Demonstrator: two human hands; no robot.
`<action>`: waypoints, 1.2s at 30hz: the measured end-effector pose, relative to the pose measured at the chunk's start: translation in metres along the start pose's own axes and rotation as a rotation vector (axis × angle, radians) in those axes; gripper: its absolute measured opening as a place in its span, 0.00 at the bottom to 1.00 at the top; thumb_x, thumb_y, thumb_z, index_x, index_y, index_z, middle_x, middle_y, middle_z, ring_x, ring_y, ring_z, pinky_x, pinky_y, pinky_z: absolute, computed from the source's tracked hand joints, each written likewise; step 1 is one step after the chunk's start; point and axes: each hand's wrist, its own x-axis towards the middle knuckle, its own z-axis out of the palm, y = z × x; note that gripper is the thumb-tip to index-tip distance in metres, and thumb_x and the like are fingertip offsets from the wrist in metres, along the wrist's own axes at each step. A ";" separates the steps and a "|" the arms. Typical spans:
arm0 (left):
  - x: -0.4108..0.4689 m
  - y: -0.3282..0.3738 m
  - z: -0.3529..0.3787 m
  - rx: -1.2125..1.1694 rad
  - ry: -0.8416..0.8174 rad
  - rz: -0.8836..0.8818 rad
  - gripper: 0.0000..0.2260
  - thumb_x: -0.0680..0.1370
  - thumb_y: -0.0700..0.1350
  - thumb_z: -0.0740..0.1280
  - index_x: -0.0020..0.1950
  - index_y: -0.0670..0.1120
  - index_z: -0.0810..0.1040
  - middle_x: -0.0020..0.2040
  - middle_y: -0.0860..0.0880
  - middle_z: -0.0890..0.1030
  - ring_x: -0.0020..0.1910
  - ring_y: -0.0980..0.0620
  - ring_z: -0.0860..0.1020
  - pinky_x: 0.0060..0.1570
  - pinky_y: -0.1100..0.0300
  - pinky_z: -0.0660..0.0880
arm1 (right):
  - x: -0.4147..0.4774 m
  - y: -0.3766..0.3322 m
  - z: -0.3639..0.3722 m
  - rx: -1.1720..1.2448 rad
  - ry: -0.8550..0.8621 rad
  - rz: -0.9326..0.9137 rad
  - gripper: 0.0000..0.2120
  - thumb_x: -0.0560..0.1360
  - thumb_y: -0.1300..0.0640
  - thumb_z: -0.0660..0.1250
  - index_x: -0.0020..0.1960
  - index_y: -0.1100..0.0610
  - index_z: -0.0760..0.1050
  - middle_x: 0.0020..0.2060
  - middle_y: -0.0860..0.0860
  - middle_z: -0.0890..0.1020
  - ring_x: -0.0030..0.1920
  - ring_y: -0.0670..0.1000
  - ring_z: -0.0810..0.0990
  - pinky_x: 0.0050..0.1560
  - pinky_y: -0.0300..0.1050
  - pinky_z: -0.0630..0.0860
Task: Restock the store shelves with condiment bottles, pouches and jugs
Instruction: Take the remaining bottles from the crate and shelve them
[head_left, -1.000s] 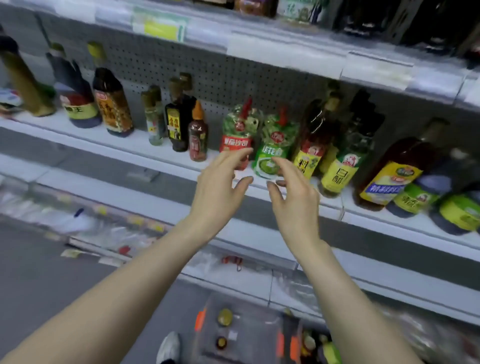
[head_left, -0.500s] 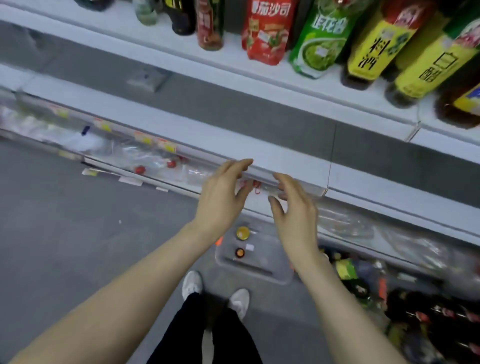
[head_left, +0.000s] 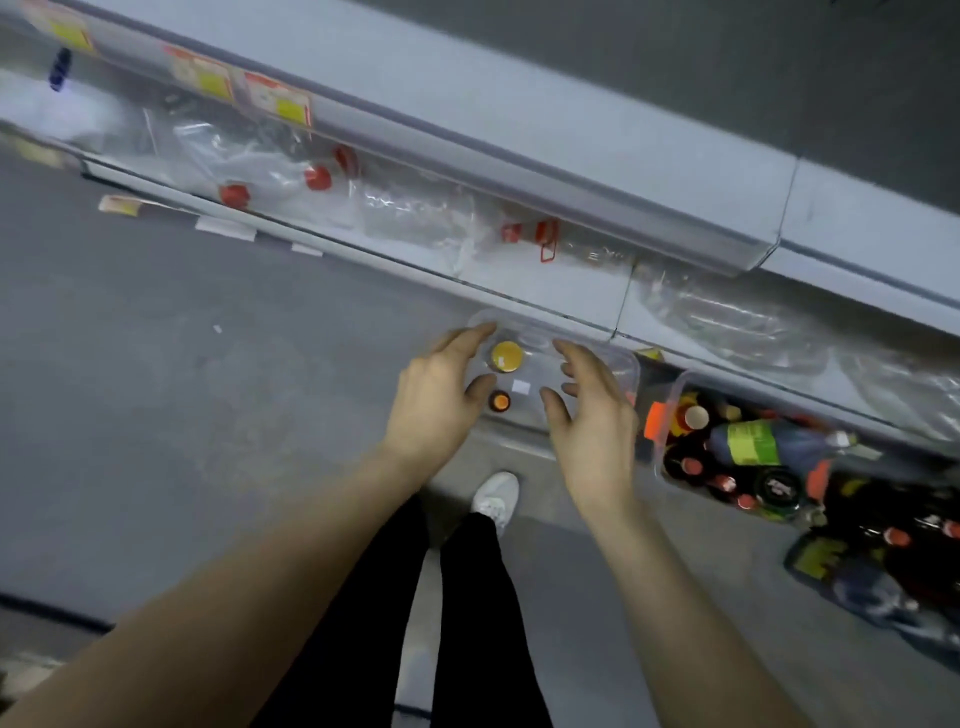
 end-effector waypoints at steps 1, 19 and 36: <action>0.002 -0.010 0.009 0.006 -0.019 -0.020 0.25 0.76 0.40 0.71 0.72 0.50 0.73 0.67 0.49 0.78 0.60 0.45 0.79 0.57 0.48 0.77 | 0.000 0.010 0.009 -0.004 -0.015 0.021 0.24 0.72 0.72 0.72 0.67 0.60 0.76 0.60 0.52 0.81 0.55 0.55 0.83 0.57 0.34 0.70; 0.058 -0.188 0.193 0.054 -0.268 -0.134 0.27 0.77 0.43 0.71 0.76 0.50 0.68 0.71 0.48 0.74 0.66 0.48 0.76 0.65 0.51 0.75 | 0.028 0.184 0.192 -0.082 -0.258 0.202 0.26 0.76 0.68 0.71 0.72 0.58 0.72 0.66 0.56 0.79 0.63 0.57 0.79 0.65 0.50 0.76; 0.160 -0.289 0.336 0.143 -0.387 -0.205 0.33 0.76 0.38 0.69 0.79 0.49 0.60 0.69 0.40 0.73 0.64 0.39 0.75 0.61 0.48 0.73 | 0.104 0.352 0.325 -0.197 -0.292 0.225 0.32 0.75 0.63 0.73 0.76 0.54 0.66 0.67 0.57 0.77 0.67 0.57 0.75 0.63 0.45 0.71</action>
